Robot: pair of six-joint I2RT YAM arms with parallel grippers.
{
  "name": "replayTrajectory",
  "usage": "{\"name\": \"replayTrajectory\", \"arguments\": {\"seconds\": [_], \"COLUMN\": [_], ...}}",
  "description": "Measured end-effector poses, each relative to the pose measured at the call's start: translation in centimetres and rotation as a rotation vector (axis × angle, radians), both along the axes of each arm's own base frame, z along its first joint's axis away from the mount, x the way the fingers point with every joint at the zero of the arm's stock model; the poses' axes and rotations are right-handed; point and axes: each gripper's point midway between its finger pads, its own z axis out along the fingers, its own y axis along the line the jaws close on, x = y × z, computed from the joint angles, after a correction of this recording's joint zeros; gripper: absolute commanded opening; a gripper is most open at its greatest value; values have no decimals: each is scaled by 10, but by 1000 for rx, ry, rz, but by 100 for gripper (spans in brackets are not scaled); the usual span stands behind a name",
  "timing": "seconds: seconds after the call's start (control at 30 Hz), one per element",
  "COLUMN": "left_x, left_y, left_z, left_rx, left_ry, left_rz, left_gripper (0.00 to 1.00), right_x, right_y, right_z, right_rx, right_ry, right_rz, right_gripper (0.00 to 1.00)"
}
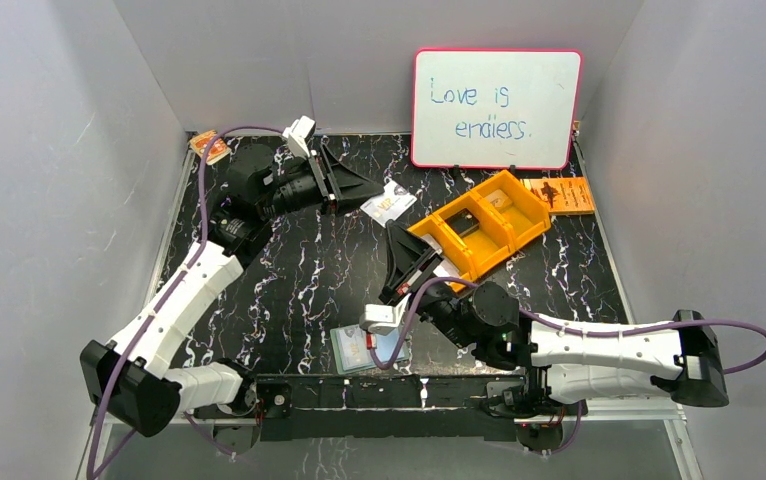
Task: Put the credit cards into the card holder
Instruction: Adjust the card holder.
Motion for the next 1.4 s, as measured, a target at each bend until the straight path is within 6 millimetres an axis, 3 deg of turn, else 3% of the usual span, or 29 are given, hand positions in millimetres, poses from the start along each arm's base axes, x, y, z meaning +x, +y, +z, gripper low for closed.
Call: {"name": "replayTrajectory", "arguments": {"seconds": [0.13,0.4,0.53,0.7,0.83,0.9,1.1,1.2,1.27,1.4], "left_x": [-3,-9,-9,-11,-10,-6,13,10,0,-16], "left_y": [-3,-4,-5,-4,2,7,44,70,89,109], "left_z": [-1,1,0,3,7,7,12,26,34,25], "left_rx": [-4,-13,-23,-28,-20,-5,96,106,82,53], "left_ry": [2,-11,-16,-29,-44,-52,-108,-163,-207,-218], "left_rz": [-34,-72,-80,-75,-30,28,302,436,512,577], "left_gripper": [27,0,0,0,0,0,0,0,0,0], "right_x": [0,0,1,1,-1,-4,-26,-26,-15,20], "right_y": [2,9,12,15,18,20,36,42,42,31], "right_z": [-4,-13,-21,-21,-21,-26,-60,-70,-73,-69], "right_rx": [-18,-52,-82,-92,-98,-97,-48,79,216,544], "right_ry": [4,11,21,39,76,122,483,739,938,1288], "right_rz": [0,8,10,19,44,65,177,196,198,186], "right_gripper": [0,0,0,41,53,65,70,74,74,74]}}
